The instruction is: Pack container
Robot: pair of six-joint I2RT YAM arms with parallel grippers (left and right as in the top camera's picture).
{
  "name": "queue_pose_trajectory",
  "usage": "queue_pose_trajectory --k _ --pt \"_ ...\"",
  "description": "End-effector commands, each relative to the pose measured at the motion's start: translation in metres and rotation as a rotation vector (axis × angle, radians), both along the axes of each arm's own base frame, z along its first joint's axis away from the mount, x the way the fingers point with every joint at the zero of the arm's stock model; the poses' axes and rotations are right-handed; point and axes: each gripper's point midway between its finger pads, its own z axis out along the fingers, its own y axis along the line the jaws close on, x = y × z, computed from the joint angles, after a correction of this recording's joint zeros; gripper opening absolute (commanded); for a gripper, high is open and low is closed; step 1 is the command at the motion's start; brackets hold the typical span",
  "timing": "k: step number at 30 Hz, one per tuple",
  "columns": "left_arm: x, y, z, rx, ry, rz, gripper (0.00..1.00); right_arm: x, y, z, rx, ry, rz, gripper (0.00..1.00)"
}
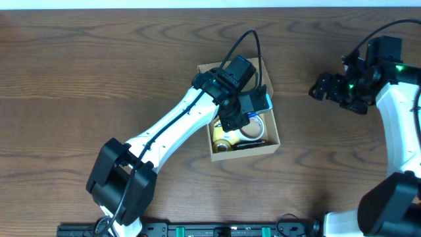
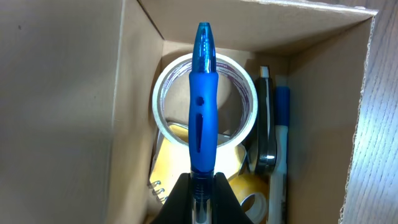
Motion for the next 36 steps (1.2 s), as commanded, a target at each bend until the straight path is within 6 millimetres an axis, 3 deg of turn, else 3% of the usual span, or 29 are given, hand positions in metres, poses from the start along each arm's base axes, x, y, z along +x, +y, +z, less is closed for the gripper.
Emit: queue_pose_trajectory --k 1,7,12,17,18,23,28,33,36 --pt "0.003 -0.004 0.001 -0.001 -0.014 -0.017 0.93 0.002 0.004 0.004 0.003 -0.012 0.020 0.94" --pt "0.010 0.001 0.000 0.024 -0.040 0.015 0.95 0.003 0.004 0.004 0.003 -0.013 0.020 0.95" --pt "0.050 0.010 0.011 0.059 -0.165 0.271 0.95 0.003 0.012 0.004 0.008 -0.012 0.043 0.94" --pt "0.089 0.018 0.052 -0.006 -0.261 0.561 1.00 0.004 0.030 0.004 0.006 -0.016 0.095 0.89" --pt "0.100 0.022 0.068 -0.038 -0.280 0.642 1.00 0.005 0.036 0.004 0.003 -0.021 0.118 0.86" --pt "0.124 0.053 0.109 -0.109 -0.291 0.866 0.96 0.003 0.055 0.004 -0.015 -0.023 0.192 0.72" --pt "0.133 0.103 0.119 -0.123 -0.239 1.072 0.99 0.000 0.078 0.003 -0.014 -0.019 0.256 0.57" --pt "0.128 0.131 0.129 -0.116 -0.219 1.137 0.98 -0.007 0.098 0.003 -0.013 -0.008 0.318 0.39" --pt "0.122 0.139 0.133 -0.104 -0.214 1.148 0.98 -0.029 0.119 -0.001 -0.008 0.060 0.394 0.35"
